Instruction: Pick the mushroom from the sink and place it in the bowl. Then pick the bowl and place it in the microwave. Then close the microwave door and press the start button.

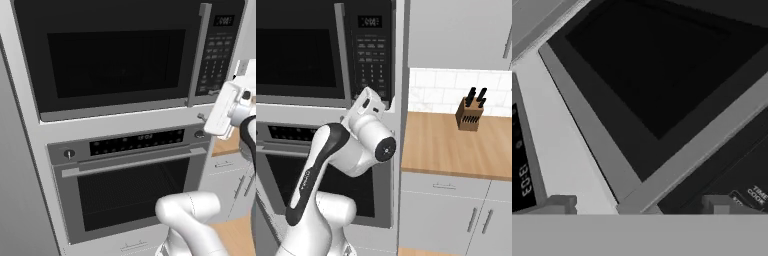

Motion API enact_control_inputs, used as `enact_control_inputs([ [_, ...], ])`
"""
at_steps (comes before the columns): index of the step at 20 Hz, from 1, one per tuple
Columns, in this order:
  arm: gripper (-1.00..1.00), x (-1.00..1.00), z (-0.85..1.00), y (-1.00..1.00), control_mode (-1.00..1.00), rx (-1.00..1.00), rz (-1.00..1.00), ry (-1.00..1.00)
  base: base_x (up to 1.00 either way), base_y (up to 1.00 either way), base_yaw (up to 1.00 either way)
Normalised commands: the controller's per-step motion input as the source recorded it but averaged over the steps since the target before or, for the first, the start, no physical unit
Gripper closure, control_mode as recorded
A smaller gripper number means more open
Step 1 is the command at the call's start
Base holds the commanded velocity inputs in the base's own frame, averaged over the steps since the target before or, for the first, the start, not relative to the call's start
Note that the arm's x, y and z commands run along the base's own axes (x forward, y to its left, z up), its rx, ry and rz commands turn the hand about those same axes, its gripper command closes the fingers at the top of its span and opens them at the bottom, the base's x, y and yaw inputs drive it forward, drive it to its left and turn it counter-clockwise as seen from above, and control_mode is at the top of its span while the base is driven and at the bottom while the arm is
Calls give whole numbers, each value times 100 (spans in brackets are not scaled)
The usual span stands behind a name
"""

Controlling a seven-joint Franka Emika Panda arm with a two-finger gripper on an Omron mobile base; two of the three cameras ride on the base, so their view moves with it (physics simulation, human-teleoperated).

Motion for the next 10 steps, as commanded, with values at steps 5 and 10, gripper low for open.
enact_control_inputs([
  [5,-100,83,-27,-33,-100,17,19,6,0,0,0],
  [10,-100,63,-6,-5,-100,5,19,1,0,0,0],
])
